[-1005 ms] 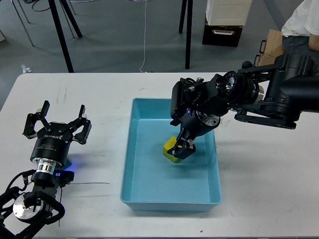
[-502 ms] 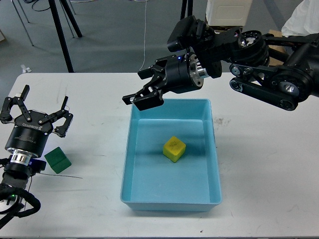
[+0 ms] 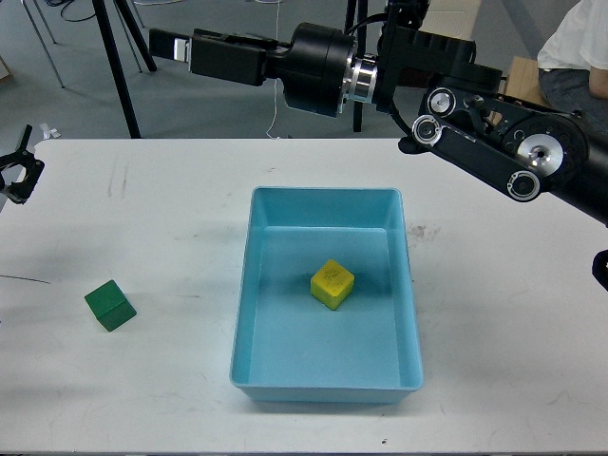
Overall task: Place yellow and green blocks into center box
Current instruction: 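Raise the right gripper away from the tray, then move the left gripper down onto the green cube and grasp it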
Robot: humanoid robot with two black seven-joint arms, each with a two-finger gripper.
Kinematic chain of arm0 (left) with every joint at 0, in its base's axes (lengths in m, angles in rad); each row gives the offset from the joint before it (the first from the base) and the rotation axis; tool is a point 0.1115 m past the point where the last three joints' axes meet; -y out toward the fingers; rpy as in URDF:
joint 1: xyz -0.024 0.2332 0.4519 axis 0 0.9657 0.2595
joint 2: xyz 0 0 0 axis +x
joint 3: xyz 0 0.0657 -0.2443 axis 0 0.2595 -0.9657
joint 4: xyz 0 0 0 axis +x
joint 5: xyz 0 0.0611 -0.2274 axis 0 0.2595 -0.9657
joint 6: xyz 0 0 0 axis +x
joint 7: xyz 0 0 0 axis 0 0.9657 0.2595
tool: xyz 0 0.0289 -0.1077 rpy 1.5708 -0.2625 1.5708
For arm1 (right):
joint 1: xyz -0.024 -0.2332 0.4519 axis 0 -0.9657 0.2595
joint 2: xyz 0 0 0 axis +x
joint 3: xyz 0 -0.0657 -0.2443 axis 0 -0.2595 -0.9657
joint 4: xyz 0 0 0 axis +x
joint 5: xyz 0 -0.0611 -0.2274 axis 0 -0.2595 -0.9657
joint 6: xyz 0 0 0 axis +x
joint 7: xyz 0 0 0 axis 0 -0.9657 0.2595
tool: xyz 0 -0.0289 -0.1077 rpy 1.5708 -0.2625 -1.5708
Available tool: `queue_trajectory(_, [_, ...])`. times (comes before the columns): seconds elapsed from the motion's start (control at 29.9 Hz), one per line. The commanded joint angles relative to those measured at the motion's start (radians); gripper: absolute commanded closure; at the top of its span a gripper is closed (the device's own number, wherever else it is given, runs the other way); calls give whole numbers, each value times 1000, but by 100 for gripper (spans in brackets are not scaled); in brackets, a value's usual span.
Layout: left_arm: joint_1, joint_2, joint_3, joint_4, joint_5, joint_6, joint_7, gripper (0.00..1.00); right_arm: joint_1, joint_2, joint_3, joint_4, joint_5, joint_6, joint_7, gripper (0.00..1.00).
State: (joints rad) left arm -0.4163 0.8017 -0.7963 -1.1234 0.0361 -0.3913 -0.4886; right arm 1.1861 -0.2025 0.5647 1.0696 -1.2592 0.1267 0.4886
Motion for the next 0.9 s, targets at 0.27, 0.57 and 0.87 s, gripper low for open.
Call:
queue_trajectory(0.27, [-104, 209, -6, 42, 882, -11, 0, 0, -305, -242, 236, 240, 159, -56, 0, 2])
queue_trajectory(0.57, [-170, 268, 2, -166, 1473, -11, 0, 0, -618, -334, 432, 414, 159, -58, 0, 2])
queue_trajectory(0.87, [-229, 257, 104, -335, 1970, -97, 0, 0, -893, -345, 647, 493, 159, -59, 0, 2])
